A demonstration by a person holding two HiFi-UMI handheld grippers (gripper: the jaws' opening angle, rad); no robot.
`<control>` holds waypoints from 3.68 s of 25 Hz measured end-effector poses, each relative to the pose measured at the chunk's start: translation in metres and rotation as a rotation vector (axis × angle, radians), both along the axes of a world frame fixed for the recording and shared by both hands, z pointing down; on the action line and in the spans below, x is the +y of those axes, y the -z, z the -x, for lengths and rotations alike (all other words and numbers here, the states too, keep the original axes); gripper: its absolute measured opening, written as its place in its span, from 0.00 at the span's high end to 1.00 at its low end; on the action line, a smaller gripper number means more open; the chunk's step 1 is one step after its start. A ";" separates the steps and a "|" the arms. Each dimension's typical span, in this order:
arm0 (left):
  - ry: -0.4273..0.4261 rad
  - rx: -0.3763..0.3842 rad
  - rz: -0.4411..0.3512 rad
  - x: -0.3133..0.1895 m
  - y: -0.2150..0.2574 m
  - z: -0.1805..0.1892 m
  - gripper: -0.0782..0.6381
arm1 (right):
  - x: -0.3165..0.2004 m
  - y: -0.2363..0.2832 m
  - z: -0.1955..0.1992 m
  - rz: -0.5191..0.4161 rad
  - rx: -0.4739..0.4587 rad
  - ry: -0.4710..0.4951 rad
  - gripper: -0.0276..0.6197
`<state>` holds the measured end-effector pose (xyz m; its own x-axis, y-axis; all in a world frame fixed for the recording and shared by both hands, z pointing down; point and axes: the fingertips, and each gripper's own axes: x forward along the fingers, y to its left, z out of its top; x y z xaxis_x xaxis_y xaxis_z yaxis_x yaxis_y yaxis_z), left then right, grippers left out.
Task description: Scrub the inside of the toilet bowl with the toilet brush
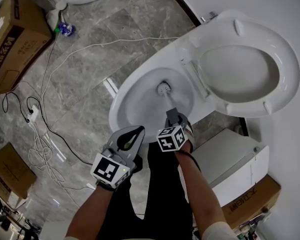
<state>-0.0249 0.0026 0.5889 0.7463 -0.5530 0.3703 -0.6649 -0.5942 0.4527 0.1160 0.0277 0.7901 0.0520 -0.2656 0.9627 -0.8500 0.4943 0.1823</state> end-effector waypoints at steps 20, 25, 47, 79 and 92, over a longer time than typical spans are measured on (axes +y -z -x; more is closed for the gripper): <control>-0.001 -0.008 -0.027 -0.017 0.001 0.009 0.88 | -0.031 -0.040 0.011 0.037 0.077 0.125 0.70; -0.002 -0.004 -0.015 -0.010 0.004 0.007 0.88 | -0.033 -0.030 0.009 0.028 0.078 0.119 0.70; -0.050 0.004 0.014 0.017 0.168 -0.003 0.88 | 0.038 0.248 -0.008 -0.128 -0.247 -0.114 0.70; -0.013 0.118 -0.265 0.028 0.498 0.003 0.88 | 0.056 0.707 0.009 -0.847 -0.669 -0.099 0.70; -0.009 0.141 -0.345 0.028 0.544 0.004 0.88 | 0.055 0.748 0.014 -0.948 -0.701 -0.073 0.70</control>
<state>-0.0288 0.0302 0.0445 0.7824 -0.6202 0.0560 -0.6039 -0.7337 0.3114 0.1020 0.0831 0.0420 -0.3645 -0.9080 0.2066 -0.9311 0.3584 -0.0677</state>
